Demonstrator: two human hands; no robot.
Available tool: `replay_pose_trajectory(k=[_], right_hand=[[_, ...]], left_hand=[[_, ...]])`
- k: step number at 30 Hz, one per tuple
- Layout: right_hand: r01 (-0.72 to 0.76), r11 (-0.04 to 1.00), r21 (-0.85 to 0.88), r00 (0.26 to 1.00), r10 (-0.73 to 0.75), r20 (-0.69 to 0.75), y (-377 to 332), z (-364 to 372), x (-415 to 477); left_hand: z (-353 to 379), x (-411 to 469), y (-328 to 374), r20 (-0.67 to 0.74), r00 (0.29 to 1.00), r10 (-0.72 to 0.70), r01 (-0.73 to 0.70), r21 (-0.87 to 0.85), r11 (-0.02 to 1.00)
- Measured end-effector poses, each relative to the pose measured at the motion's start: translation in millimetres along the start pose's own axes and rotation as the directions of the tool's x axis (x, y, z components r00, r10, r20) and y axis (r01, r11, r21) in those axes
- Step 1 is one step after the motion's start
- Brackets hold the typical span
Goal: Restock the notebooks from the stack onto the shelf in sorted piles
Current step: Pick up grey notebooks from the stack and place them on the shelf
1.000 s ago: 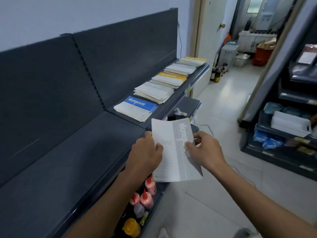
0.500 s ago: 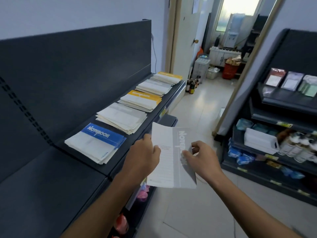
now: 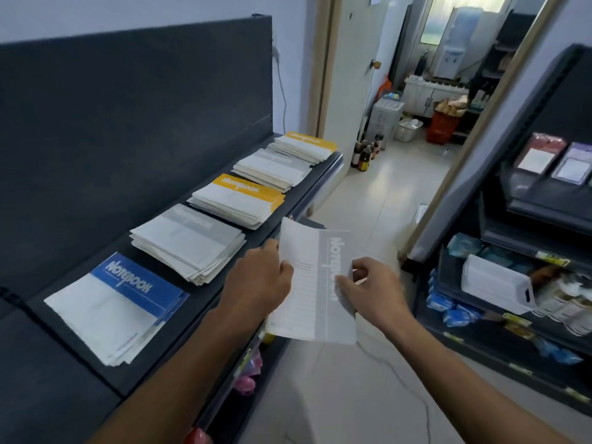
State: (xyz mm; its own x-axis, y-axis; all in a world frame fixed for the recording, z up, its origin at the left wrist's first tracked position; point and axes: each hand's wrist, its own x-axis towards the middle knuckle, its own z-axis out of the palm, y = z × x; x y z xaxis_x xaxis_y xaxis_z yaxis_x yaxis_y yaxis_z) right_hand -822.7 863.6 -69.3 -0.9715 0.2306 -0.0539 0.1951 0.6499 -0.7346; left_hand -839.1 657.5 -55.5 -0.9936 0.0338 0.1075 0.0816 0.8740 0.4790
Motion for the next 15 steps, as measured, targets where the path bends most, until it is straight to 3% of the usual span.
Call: replay_pose_trajectory(k=[9, 15], right_hand=[[0.16, 0.986, 0.038, 0.969, -0.164, 0.183, -2.8, -11.2, 91.6], [0.295, 0.952, 0.077, 0.888, -0.303, 0.345, -44.0, 26.3, 139.3]], left_hand=[[8.9, 56.7, 18.7, -0.115, 0.967, -0.229, 0.22, -0.082, 0.972], [-2.5, 63.6, -13.9, -0.26, 0.88, -0.397, 0.366, -0.161, 0.917]])
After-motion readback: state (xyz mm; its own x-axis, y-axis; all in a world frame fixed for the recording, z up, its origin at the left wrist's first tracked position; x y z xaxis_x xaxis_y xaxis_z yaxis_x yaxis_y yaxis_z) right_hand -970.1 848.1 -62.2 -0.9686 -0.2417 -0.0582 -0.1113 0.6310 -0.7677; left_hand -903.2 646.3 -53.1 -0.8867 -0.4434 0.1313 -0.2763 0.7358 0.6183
